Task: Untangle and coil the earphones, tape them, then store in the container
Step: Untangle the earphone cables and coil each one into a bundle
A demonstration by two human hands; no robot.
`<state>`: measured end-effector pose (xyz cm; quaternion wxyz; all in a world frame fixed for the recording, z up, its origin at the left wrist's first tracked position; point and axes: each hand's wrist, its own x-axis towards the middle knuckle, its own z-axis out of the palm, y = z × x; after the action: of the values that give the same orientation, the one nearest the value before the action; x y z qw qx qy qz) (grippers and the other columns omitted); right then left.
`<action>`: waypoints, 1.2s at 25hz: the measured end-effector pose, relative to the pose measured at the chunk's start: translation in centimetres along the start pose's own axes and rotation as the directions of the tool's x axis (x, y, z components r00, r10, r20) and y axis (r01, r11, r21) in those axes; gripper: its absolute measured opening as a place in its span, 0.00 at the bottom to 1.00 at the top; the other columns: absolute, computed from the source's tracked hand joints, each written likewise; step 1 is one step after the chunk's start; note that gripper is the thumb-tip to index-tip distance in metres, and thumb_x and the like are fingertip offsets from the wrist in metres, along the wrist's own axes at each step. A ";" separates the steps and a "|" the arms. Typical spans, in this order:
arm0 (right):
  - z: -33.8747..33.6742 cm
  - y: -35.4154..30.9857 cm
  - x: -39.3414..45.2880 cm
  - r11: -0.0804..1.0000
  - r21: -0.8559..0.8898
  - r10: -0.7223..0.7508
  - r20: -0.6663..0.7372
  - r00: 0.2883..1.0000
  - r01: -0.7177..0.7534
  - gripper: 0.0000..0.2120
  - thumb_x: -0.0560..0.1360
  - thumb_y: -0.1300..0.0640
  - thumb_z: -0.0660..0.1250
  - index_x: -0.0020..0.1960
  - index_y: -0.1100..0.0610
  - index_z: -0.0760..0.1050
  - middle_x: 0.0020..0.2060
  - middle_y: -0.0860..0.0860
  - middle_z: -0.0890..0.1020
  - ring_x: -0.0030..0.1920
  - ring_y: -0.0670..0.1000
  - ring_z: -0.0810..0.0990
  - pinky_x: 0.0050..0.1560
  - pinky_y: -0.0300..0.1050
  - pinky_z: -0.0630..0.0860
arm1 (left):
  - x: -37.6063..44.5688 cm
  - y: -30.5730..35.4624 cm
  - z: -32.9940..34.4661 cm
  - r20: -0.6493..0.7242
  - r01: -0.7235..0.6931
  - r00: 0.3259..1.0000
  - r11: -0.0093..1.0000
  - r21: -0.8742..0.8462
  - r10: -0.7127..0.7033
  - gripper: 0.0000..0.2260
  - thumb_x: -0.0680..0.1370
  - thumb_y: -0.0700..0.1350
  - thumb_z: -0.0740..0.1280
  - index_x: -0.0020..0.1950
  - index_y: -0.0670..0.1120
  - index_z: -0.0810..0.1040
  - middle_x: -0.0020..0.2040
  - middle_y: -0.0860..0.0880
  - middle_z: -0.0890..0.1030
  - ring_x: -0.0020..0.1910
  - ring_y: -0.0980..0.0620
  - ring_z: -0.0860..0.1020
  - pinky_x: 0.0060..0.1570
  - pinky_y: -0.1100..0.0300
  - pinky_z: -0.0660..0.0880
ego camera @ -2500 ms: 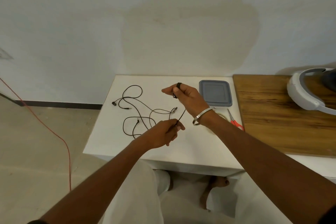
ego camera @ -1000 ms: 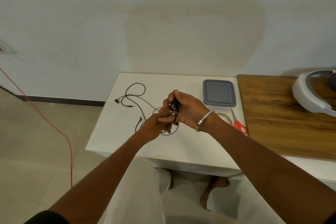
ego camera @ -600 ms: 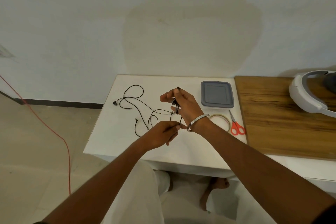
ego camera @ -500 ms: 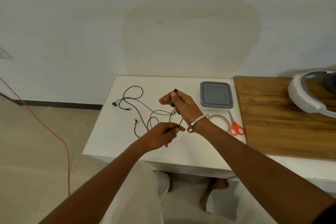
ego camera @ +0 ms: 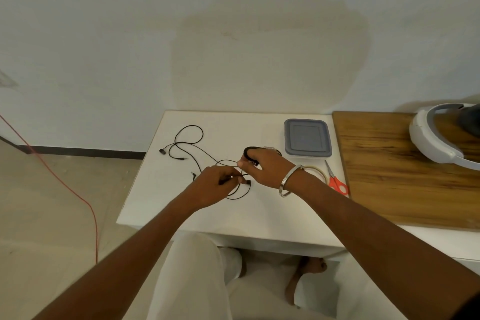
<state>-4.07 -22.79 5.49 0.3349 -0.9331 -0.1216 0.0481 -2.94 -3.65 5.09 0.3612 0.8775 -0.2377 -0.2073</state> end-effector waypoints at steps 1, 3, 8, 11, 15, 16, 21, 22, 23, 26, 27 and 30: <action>0.0 0.1 -0.1 0.997 -0.073 -0.013 0.018 1.000 0.014 0.17 0.77 0.41 0.57 0.40 0.54 0.71 0.36 0.46 0.79 0.37 0.49 0.76 0.48 0.48 0.72 | 0.0 0.0 -0.3 -0.018 -0.013 1.000 1.000 0.011 0.013 0.07 0.80 0.51 0.63 0.46 0.56 0.81 0.27 0.52 0.72 0.26 0.58 0.67 0.31 0.62 0.66; 0.2 0.4 -0.4 0.985 -0.173 -0.015 0.055 0.998 0.024 0.17 0.75 0.37 0.56 0.40 0.49 0.70 0.35 0.43 0.77 0.37 0.46 0.75 0.53 0.52 0.70 | 0.0 0.2 -0.8 -0.047 -0.034 0.998 0.999 0.042 0.036 0.07 0.79 0.53 0.64 0.45 0.56 0.81 0.26 0.51 0.72 0.26 0.57 0.68 0.31 0.61 0.66; 0.3 0.4 -0.6 0.980 -0.199 0.001 0.164 0.987 0.032 0.16 0.78 0.43 0.56 0.39 0.53 0.70 0.35 0.47 0.79 0.35 0.48 0.75 0.52 0.52 0.69 | 0.2 0.3 -1.8 -0.120 -0.026 0.992 0.997 0.067 0.034 0.04 0.78 0.50 0.67 0.47 0.54 0.81 0.24 0.55 0.72 0.25 0.58 0.67 0.30 0.66 0.66; -0.1 0.3 -0.9 0.996 -0.088 0.019 0.249 0.968 0.003 0.16 0.80 0.48 0.56 0.39 0.55 0.72 0.41 0.46 0.83 0.40 0.46 0.79 0.50 0.47 0.73 | 0.1 0.3 -2.6 -0.165 -0.089 0.982 0.996 0.025 0.092 0.03 0.77 0.49 0.69 0.48 0.54 0.82 0.30 0.57 0.77 0.30 0.57 0.73 0.34 0.64 0.71; -0.2 -0.1 -1.0 0.994 0.069 0.056 0.335 0.940 -0.084 0.17 0.80 0.49 0.56 0.41 0.56 0.78 0.43 0.49 0.85 0.46 0.49 0.82 0.55 0.48 0.76 | 0.3 0.1 -3.1 -0.184 -0.207 0.962 0.978 0.000 0.203 0.03 0.76 0.48 0.69 0.49 0.53 0.82 0.43 0.52 0.81 0.44 0.51 0.78 0.46 0.61 0.76; -0.3 -0.4 -1.0 0.988 0.116 0.050 0.370 0.928 -0.100 0.17 0.80 0.50 0.56 0.43 0.58 0.79 0.43 0.49 0.85 0.47 0.48 0.82 0.57 0.46 0.75 | 0.4 0.1 -3.1 -0.192 -0.219 0.958 0.976 -0.010 0.213 0.04 0.77 0.47 0.69 0.49 0.52 0.82 0.43 0.51 0.81 0.45 0.50 0.78 0.47 0.62 0.75; -0.9 -2.8 -1.4 0.819 0.535 -0.023 0.394 0.919 -0.209 0.17 0.81 0.52 0.55 0.44 0.59 0.78 0.46 0.57 0.84 0.46 0.47 0.82 0.47 0.35 0.75 | 0.5 0.2 -2.6 -0.265 -0.249 0.936 0.968 -0.035 0.231 0.07 0.80 0.41 0.64 0.50 0.50 0.80 0.45 0.52 0.80 0.47 0.53 0.77 0.46 0.66 0.74; -1.0 -3.3 -1.5 0.747 0.622 -0.025 0.379 0.925 -0.235 0.16 0.81 0.53 0.55 0.43 0.57 0.77 0.46 0.58 0.83 0.47 0.49 0.82 0.45 0.35 0.74 | 0.6 0.1 -2.4 -0.278 -0.244 0.935 0.968 -0.051 0.221 0.08 0.80 0.40 0.63 0.50 0.50 0.80 0.45 0.52 0.80 0.46 0.54 0.78 0.46 0.67 0.74; -1.1 -3.7 -1.4 0.665 0.701 -0.028 0.371 0.928 -0.260 0.16 0.81 0.52 0.55 0.42 0.56 0.76 0.47 0.59 0.83 0.49 0.51 0.81 0.46 0.38 0.74 | 0.6 0.0 -2.2 -0.281 -0.240 0.936 0.968 -0.076 0.210 0.09 0.81 0.39 0.62 0.50 0.49 0.80 0.45 0.51 0.81 0.45 0.54 0.78 0.46 0.68 0.74; -1.5 -4.2 -1.1 0.386 0.876 -0.084 0.346 0.934 -0.289 0.15 0.81 0.51 0.54 0.42 0.57 0.72 0.45 0.57 0.81 0.52 0.58 0.80 0.56 0.59 0.74 | 0.5 0.1 -1.5 -0.224 -0.193 0.966 0.939 -0.285 0.131 0.13 0.79 0.38 0.60 0.47 0.54 0.79 0.41 0.55 0.80 0.43 0.55 0.78 0.49 0.64 0.75; -1.6 -4.4 -1.0 0.291 0.915 -0.110 0.323 0.940 -0.280 0.15 0.81 0.52 0.54 0.43 0.59 0.72 0.44 0.58 0.80 0.52 0.60 0.80 0.59 0.64 0.72 | 0.7 0.0 -1.1 -0.197 -0.147 0.977 0.926 -0.349 0.080 0.14 0.78 0.38 0.60 0.45 0.56 0.79 0.39 0.54 0.79 0.42 0.56 0.77 0.49 0.60 0.76; -1.8 -5.1 -0.4 0.026 0.975 -0.135 0.220 0.966 -0.219 0.15 0.81 0.54 0.53 0.43 0.60 0.72 0.43 0.58 0.80 0.50 0.61 0.80 0.59 0.70 0.69 | 1.2 -0.1 -0.2 -0.137 0.013 0.988 0.932 -0.361 -0.067 0.12 0.78 0.38 0.60 0.50 0.51 0.80 0.43 0.46 0.78 0.43 0.52 0.77 0.48 0.55 0.74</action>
<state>-5.15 -20.23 10.11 0.8699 -0.4217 -0.0669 0.2469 -1.83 -4.20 4.92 0.5277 0.8142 -0.1506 -0.1895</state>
